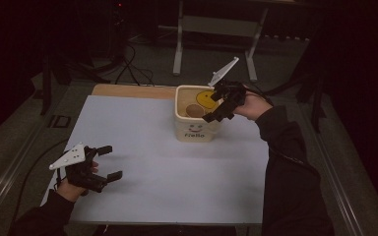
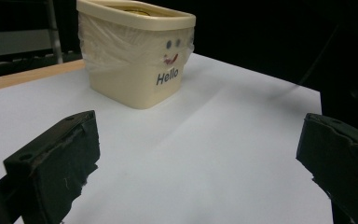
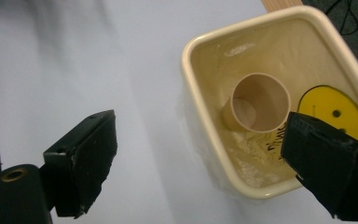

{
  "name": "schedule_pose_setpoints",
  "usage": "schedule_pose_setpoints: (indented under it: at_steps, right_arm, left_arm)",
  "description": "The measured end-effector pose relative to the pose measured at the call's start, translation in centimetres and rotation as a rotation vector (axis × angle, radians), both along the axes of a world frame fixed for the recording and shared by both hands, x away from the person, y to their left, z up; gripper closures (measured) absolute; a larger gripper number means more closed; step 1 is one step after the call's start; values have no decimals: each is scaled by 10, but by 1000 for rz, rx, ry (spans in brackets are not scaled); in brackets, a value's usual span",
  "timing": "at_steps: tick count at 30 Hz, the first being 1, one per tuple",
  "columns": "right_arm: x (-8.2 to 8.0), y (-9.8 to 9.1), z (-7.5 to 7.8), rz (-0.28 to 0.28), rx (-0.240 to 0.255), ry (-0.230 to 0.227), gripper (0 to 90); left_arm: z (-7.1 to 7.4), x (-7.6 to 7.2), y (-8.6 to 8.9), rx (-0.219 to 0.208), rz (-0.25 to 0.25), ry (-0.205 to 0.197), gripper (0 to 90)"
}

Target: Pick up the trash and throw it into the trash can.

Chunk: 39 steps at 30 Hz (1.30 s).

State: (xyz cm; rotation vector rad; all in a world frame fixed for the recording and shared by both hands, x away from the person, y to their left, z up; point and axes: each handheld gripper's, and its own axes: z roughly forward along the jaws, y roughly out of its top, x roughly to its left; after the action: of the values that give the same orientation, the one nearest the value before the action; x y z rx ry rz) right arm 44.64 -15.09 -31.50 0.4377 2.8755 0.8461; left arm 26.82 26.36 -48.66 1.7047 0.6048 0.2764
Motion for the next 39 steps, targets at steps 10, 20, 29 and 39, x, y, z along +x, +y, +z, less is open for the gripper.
schedule_pose_setpoints:
  at_steps: [10, 20, 29, 39]
  right_arm:
    - [-10, -14, -18, -15, 48, -34, 107]
    - [-19, -22, -41, -10, 86, -12, 107]
    - [-32, -29, -60, -18, 137, -3, 108]
    - [-43, -38, -83, -31, 171, 24, 108]
  left_arm:
    - [0, 0, 0, -1, -1, 1, 6]
    - [0, 0, 0, -2, -1, 2, 6]
    - [0, 0, -1, 5, -5, 4, 6]
    - [-1, 0, -1, 4, -5, 5, 6]
